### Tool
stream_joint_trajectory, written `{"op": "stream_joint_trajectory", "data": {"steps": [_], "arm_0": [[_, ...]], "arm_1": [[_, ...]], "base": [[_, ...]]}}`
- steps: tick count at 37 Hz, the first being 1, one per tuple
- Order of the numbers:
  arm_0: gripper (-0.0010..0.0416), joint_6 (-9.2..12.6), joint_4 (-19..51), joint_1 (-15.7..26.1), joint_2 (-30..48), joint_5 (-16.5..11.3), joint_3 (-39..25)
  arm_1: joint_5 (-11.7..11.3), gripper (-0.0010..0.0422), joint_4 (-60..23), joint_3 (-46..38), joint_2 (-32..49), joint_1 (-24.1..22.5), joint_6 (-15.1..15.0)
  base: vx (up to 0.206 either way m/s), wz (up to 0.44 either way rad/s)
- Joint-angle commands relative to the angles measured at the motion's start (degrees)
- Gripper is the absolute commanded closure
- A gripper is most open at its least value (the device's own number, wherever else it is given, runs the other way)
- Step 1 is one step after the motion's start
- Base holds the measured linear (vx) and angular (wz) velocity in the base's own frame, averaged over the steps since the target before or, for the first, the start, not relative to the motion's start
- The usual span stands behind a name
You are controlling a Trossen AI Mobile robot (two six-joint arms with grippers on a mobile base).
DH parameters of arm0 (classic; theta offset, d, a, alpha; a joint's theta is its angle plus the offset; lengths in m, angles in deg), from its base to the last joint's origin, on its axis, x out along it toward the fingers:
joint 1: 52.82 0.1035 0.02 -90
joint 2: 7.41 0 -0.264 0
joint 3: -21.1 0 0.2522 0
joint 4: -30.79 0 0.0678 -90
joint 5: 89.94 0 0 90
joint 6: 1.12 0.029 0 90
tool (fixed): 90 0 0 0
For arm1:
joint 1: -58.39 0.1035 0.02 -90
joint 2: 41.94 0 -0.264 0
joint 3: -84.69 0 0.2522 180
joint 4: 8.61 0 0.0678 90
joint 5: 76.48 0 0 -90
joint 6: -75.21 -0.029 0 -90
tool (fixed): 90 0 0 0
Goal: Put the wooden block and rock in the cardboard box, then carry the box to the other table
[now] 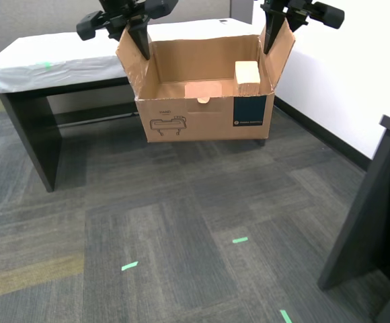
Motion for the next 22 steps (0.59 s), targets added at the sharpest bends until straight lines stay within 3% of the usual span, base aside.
{"op": "stream_joint_trajectory", "data": {"steps": [1, 22], "arm_0": [[0.0406, -0.1, -0.3, 0.0, -0.1, -0.9, -0.1], [0.0406, -2.8, -0.5, -0.1, 0.0, -0.9, -0.1]], "arm_1": [[1.2, 0.0413, -0.1, -0.1, 0.0, -0.2, 1.1], [1.2, 0.0412, -0.2, -0.1, 0.0, -0.3, 6.4]], "base": [[0.131, 0.002], [0.117, -0.057]]}}
